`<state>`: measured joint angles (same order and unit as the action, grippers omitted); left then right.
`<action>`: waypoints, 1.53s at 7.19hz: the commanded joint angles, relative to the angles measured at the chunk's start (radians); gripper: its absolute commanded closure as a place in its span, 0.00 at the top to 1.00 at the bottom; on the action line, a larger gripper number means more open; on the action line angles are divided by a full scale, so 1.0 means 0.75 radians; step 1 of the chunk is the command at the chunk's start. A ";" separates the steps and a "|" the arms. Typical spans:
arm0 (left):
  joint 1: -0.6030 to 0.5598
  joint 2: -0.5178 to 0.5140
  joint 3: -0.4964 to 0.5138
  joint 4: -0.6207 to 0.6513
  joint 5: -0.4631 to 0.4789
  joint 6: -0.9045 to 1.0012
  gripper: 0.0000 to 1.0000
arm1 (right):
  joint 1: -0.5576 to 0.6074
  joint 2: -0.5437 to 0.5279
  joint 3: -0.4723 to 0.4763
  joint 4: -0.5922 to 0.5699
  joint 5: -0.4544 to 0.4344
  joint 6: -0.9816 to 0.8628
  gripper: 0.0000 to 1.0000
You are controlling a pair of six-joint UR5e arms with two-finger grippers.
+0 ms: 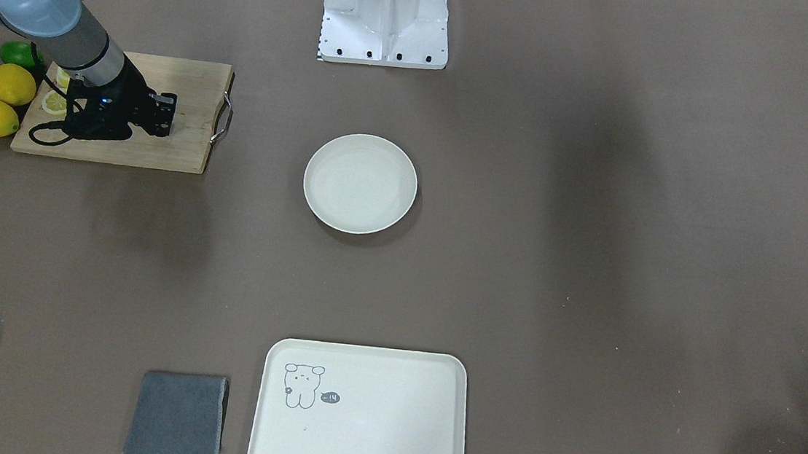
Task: Place red cherry on plate
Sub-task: 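Lift the cherries with the right gripper and carry them over the plate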
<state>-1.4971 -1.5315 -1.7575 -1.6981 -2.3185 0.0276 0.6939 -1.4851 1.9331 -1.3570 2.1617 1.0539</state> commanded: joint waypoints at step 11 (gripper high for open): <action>0.006 0.040 0.024 -0.004 -0.015 0.016 0.98 | -0.289 0.892 -0.348 -0.330 -0.346 0.554 0.00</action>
<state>-1.4925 -1.5129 -1.7383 -1.6978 -2.3290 0.0364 0.5138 -0.8093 1.7229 -1.6662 1.9568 1.4407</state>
